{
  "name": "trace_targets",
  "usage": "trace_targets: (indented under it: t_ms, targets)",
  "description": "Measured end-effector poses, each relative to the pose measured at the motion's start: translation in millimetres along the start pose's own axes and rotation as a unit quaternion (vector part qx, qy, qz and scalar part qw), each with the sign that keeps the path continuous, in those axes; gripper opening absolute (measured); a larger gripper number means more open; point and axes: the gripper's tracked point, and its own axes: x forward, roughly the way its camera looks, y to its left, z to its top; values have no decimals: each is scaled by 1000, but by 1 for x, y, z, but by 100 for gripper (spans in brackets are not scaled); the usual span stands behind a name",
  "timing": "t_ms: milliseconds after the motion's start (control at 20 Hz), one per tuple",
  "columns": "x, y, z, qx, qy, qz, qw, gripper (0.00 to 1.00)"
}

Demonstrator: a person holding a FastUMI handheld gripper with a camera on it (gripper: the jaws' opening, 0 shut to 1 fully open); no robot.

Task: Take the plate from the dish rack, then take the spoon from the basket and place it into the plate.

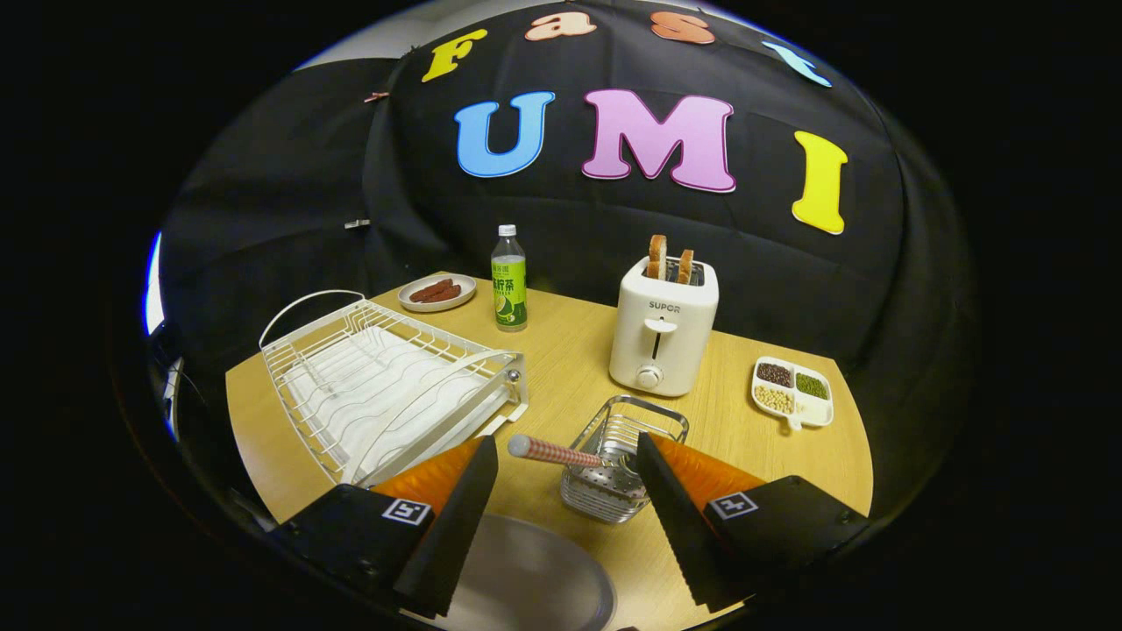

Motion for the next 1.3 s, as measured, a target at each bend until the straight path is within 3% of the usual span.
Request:
trace_targets:
  t_ms: [150, 450, 500, 700, 850, 950, 1300]
  targets:
    - [21, -1, -10, -30, 5, -6, 1000, 95]
    - [38, 1, -4, -21, -6, -6, 1000, 58]
    - [38, -1, 2, -21, -15, -14, 1000, 47]
    - [40, -18, 16, -32, -27, -53, 998, 28]
    - [37, -31, 29, -41, -32, -63, 997, 22]
    - [33, -28, 36, -18, -34, -47, 998, 14]
    - [-8, -40, 91, 4, -69, -40, 997, 14]
